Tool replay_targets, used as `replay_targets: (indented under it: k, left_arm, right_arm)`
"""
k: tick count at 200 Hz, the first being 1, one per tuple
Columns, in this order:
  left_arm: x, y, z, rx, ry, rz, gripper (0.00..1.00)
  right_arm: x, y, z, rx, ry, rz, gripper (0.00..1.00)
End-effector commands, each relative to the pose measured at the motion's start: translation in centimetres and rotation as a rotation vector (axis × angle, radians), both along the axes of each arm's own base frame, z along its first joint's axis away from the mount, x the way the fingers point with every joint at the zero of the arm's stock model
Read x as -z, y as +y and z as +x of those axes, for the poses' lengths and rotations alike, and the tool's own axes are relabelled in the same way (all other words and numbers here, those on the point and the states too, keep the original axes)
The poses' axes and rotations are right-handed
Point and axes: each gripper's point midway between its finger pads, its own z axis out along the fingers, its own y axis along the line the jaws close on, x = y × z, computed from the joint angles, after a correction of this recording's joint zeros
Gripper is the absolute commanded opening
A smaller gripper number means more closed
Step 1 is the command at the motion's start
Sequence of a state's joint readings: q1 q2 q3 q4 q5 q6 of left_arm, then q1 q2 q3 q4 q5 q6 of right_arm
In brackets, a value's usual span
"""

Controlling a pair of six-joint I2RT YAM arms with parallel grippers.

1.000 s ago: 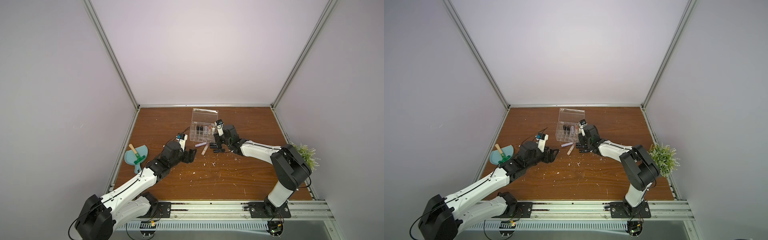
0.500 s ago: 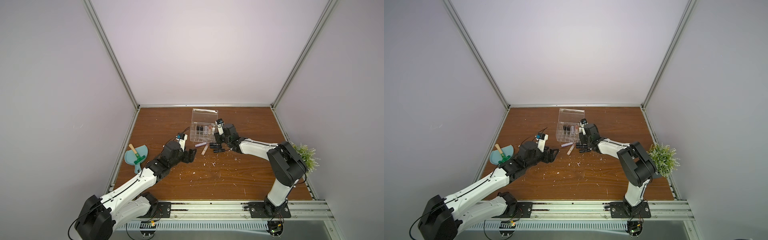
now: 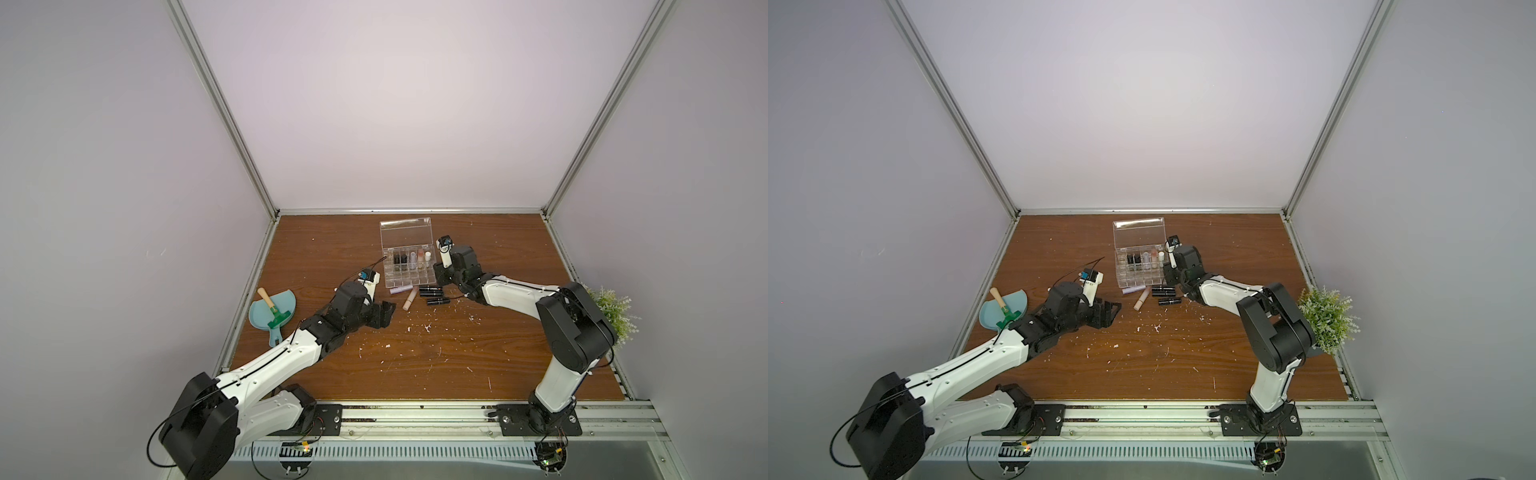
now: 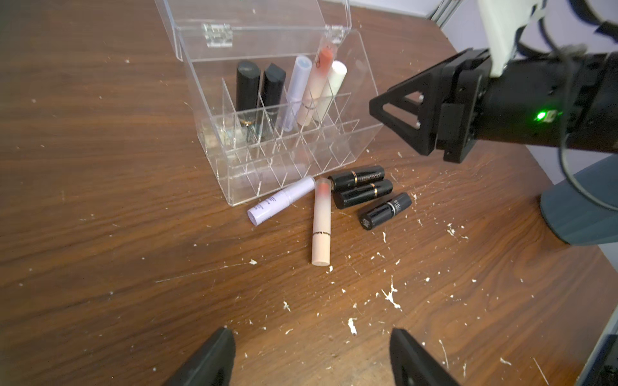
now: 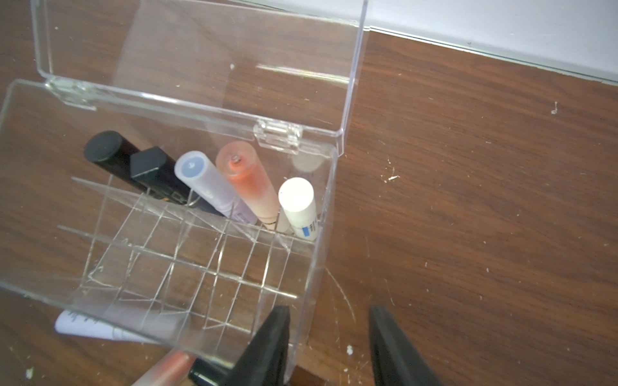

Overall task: Arrange the lipsticks in the organizer
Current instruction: Pick up the lipstick at the center of the board.

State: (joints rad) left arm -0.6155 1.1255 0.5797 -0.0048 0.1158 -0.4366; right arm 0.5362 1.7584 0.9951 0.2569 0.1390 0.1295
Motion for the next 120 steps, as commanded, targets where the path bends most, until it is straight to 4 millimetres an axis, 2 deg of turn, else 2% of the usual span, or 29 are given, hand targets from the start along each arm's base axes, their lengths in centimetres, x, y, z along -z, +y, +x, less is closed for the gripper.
replay_targets:
  k: [1,46,65,90,120]
  left_arm:
    - [-0.4,-0.8,0.5,0.035,0.004,0.0,0.77]
    - [2.1,-2.2,0.4,0.071,0.057,0.07,0.77]
    - [2.7,-3.5,0.5,0.097,0.066,0.099,0.75]
    - [3.6,-5.1,1.1,0.13,0.091,0.124,0.72]
    - [4.7,-5.9,2.4,0.133,0.101,0.163,0.68]
  right_arm:
    - [-4.3,0.5,-0.6,-0.027,-0.074,0.087,0.45]
    - [-10.2,-0.9,-2.9,-0.024,-0.192,0.166,0.48]
    - [-11.8,-1.9,-3.9,-0.003,-0.239,0.18,0.5]
    - [-12.7,-3.0,-4.4,0.018,-0.276,0.194,0.51]
    - [-12.5,-3.3,-4.2,0.016,-0.263,0.206,0.51]
